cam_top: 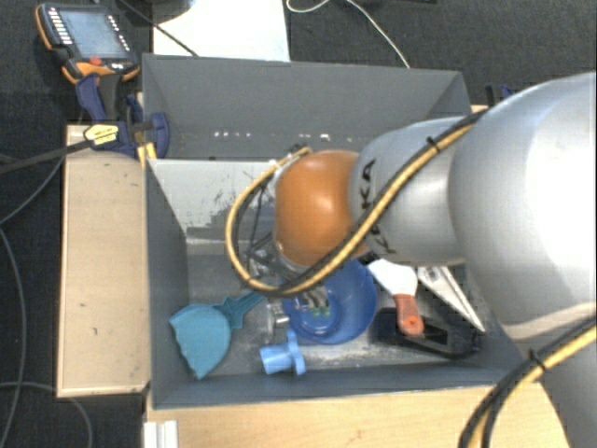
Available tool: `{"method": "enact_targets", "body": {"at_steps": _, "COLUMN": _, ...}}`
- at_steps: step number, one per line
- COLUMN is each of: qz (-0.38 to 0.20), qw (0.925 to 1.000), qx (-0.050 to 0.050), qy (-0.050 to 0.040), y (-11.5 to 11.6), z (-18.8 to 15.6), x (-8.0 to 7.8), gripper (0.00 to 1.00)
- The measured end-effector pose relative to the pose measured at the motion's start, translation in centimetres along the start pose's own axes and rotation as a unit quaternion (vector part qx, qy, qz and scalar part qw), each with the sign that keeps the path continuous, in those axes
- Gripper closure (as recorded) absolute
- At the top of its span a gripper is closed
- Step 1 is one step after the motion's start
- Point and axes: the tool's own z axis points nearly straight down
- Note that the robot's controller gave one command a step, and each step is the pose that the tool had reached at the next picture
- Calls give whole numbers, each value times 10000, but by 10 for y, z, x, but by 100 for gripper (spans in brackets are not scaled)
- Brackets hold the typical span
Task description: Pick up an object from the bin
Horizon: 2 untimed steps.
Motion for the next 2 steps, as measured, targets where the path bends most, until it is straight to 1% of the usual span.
{"method": "enact_targets", "body": {"at_steps": 1, "qz": -710, "qw": 9975, "qx": -2, "qy": -25, "y": 20, "z": 1, "x": 0, "gripper": 0}}
{"method": "enact_targets", "body": {"at_steps": 2, "qz": 590, "qw": 9983, "qx": -1, "qy": -1, "y": -11, "z": 1, "x": 14, "gripper": 100}}
